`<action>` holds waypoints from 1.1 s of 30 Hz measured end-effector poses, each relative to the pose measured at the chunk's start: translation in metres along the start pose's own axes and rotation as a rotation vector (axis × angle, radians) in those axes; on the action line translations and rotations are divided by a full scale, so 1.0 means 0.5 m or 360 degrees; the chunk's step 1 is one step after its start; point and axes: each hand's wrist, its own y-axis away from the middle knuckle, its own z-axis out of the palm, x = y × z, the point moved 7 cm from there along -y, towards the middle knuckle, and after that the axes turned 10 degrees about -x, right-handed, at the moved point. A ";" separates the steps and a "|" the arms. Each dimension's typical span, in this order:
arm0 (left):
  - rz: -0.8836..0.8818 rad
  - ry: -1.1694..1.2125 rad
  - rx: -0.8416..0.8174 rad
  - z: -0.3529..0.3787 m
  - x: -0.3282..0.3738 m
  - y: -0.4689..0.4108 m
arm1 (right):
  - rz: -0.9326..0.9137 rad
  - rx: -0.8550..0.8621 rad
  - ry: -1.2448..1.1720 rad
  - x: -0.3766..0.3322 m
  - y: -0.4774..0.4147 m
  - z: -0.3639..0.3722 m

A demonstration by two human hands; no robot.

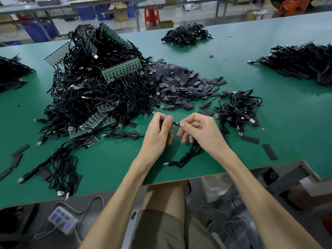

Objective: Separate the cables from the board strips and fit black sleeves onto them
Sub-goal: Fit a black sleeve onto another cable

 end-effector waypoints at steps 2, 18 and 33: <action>0.0002 0.0005 0.0025 -0.002 0.001 0.002 | -0.0001 -0.0005 0.0000 -0.001 0.000 0.001; -0.0161 -0.0048 0.0136 0.000 -0.001 0.004 | 0.0025 0.0027 0.0157 0.002 0.003 0.010; 0.0015 0.0590 -0.0200 0.010 0.012 0.015 | -0.0025 -0.0098 -0.0141 -0.010 -0.002 0.008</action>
